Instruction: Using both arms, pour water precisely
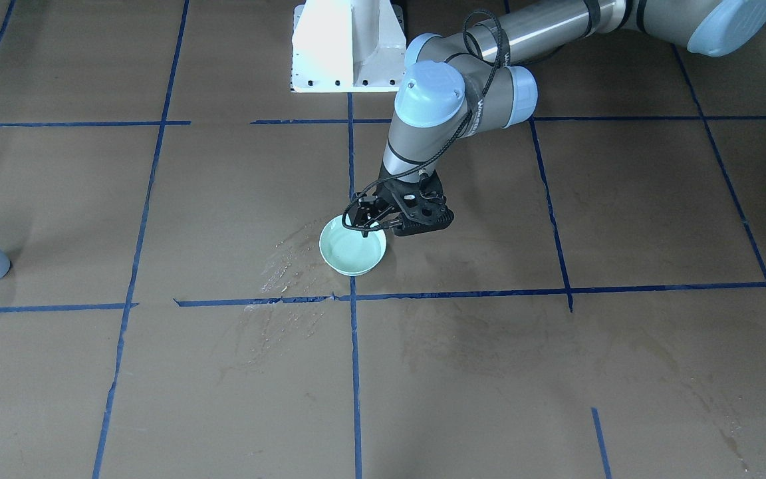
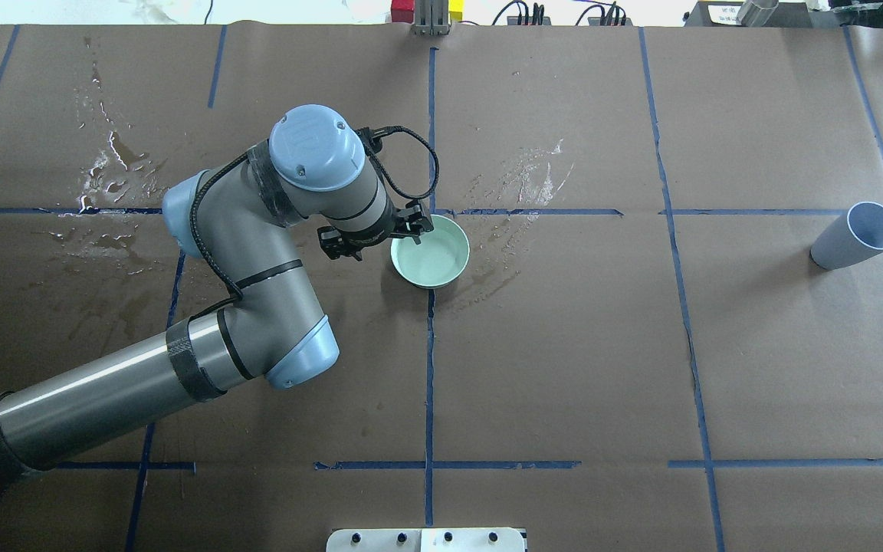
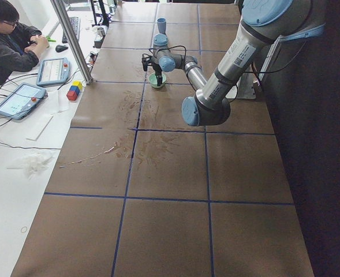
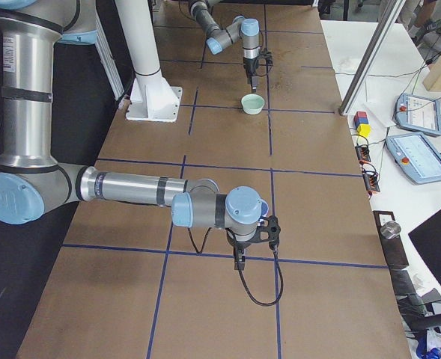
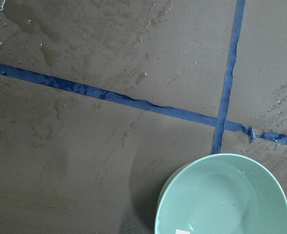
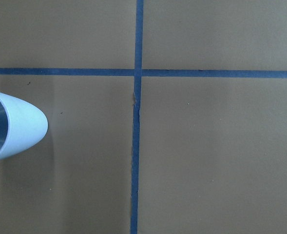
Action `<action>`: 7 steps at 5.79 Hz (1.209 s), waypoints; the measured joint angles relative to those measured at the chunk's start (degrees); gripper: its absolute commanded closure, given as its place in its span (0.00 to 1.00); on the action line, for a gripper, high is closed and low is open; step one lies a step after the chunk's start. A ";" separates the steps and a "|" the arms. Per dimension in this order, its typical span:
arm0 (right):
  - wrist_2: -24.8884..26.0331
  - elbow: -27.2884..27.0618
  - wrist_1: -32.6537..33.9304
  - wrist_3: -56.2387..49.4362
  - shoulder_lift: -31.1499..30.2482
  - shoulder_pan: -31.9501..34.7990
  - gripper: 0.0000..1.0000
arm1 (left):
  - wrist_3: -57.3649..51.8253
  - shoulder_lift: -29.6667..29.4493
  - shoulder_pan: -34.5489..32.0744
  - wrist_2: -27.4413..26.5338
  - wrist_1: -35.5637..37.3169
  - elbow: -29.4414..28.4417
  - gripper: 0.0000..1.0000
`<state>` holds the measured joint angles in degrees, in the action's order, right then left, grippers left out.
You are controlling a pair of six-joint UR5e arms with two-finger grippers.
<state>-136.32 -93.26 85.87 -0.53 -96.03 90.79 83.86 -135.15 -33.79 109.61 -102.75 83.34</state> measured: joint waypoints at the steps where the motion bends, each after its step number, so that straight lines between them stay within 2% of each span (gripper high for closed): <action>1: 0.00 0.00 0.00 0.00 -0.02 0.00 0.00 | 0.97 -0.08 0.46 -0.04 -1.41 -1.42 0.06; 2: 0.00 0.00 0.00 0.00 -0.03 0.00 0.00 | 1.37 -0.11 0.95 -0.08 -2.25 -2.27 0.12; 3: 0.00 0.01 0.00 0.00 -0.03 0.00 0.00 | 1.51 -0.11 1.31 -0.09 -2.55 -2.66 0.31; 4: 0.03 0.01 0.00 0.00 -0.03 0.00 0.00 | 1.59 -0.11 1.53 -0.10 -2.64 -2.88 0.62; 5: 0.07 0.00 0.00 0.00 -0.03 0.00 0.00 | 1.64 -0.12 1.68 -0.10 -2.64 -2.96 0.88; 6: 0.08 -0.02 0.00 0.00 -0.03 0.00 0.00 | 1.65 -0.12 1.72 -0.08 -2.66 -2.99 0.95; 7: 0.09 -0.02 0.00 0.00 -0.03 0.00 0.00 | 1.66 -0.16 1.74 -0.04 -2.70 -3.00 0.97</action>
<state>-136.23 -93.28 85.87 -0.53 -96.07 90.79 85.52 -135.31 -32.04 109.57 -105.45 80.34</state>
